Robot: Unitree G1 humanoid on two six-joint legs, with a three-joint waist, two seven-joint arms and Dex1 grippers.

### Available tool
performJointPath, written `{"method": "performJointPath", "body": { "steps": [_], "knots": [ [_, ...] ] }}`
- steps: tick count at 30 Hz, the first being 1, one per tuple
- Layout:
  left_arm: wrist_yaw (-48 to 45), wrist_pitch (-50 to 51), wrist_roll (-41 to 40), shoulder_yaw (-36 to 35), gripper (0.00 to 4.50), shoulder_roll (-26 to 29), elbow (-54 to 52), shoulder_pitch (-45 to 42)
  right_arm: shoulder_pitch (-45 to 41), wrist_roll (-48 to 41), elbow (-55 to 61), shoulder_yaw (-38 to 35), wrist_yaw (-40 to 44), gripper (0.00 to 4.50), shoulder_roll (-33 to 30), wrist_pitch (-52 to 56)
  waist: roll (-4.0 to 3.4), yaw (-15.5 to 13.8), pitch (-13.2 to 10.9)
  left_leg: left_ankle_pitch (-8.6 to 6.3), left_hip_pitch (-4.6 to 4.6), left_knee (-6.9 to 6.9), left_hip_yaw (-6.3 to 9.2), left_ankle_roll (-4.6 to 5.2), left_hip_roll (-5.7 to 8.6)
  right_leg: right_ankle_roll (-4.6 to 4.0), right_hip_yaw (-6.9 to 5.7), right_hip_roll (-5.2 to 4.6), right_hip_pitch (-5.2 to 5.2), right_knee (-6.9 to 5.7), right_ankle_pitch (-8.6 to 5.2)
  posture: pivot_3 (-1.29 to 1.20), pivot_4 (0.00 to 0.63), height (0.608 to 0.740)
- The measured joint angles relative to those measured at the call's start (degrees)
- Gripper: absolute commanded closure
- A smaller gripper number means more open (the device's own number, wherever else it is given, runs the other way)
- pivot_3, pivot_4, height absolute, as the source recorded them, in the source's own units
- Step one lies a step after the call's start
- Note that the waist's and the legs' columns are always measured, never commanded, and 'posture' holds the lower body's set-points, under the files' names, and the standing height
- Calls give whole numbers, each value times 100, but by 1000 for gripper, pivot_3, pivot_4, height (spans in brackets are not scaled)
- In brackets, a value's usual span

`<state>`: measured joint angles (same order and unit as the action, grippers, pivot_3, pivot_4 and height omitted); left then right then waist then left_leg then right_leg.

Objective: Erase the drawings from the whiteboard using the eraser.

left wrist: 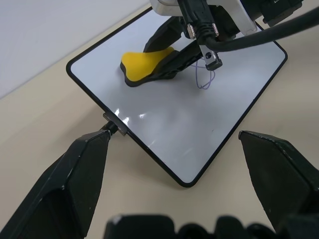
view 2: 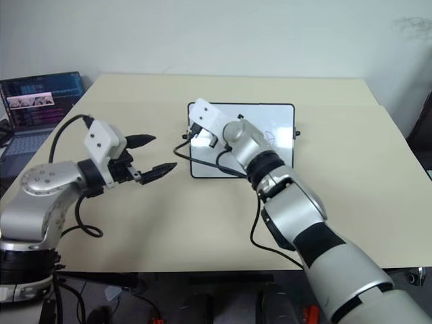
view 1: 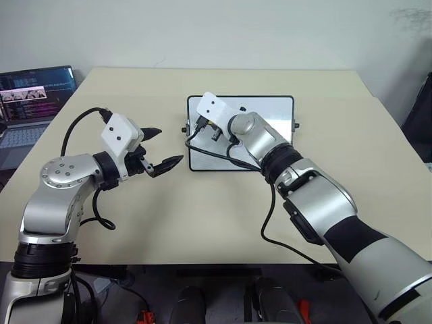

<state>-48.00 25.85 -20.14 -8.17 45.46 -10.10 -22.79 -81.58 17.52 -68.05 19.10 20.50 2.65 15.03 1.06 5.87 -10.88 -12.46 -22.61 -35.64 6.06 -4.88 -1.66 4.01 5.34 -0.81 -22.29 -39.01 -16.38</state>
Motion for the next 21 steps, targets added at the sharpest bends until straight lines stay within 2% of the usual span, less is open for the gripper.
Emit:
{"method": "performJointPath", "body": {
  "steps": [10, 15, 21],
  "knots": [
    [-1, 0, 1, 0, 0, 0, -4, 11, 458, 245, 452, 443, 786, 3524, 135, 59, 2, 58, 2, 0, 16, 1, -1, 0, -1, 3, 3, 2, 10, -4, -2, 0, 150, 740],
    [-3, 0, 3, 0, 0, 0, -4, 12, 498, 269, 528, 445, 752, 3524, 127, 112, 2, 59, 2, 1, 16, -1, -1, 0, -2, 3, 4, 2, 10, -5, -1, 0, 150, 740],
    [-8, 0, 14, 1, 0, 0, -4, 10, 307, 147, 177, 239, 335, 3524, 212, 55, 0, 42, 0, 8, 14, -5, 1, 9, -1, -1, 3, 2, 9, -6, 5, 0, 150, 740]
  ]
}}
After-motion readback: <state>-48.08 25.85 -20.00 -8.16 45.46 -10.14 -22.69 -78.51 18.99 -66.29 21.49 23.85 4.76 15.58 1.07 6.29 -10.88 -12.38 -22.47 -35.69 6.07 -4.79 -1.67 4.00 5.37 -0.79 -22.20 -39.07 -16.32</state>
